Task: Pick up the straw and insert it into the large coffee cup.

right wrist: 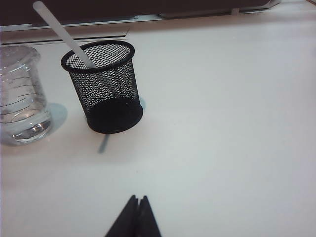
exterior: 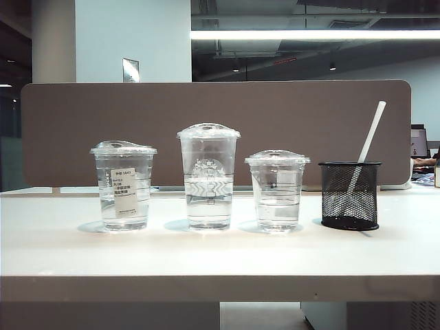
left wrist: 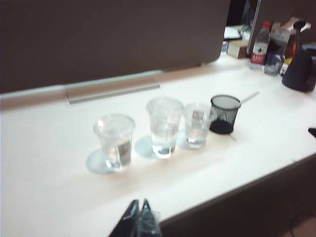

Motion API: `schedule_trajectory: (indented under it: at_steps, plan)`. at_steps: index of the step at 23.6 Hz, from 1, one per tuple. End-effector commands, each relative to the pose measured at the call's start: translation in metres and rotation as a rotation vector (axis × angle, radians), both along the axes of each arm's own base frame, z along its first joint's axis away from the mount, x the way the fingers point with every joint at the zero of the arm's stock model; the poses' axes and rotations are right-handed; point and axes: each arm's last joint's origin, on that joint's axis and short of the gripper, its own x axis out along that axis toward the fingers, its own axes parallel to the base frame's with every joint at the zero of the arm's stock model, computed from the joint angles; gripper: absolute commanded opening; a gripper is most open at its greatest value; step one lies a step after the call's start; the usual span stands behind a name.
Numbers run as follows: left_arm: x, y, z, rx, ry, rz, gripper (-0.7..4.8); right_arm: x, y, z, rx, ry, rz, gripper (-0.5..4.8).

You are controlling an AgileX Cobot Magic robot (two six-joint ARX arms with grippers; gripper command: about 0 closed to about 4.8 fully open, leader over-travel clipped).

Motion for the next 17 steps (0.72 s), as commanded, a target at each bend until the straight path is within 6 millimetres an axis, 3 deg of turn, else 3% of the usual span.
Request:
schedule_trajectory:
  at_steps: [1, 17]
  plan:
    - [-0.0006, -0.0001, -0.0022, 0.001, 0.029, 0.000, -0.04, 0.0005, -0.0001, -0.0013, -0.003, -0.006, -0.003, -0.05]
    - [-0.0012, -0.0009, -0.0037, -0.028, 0.060, -0.025, -0.04, 0.0004, 0.0004, -0.0013, 0.000, -0.005, 0.013, -0.05]
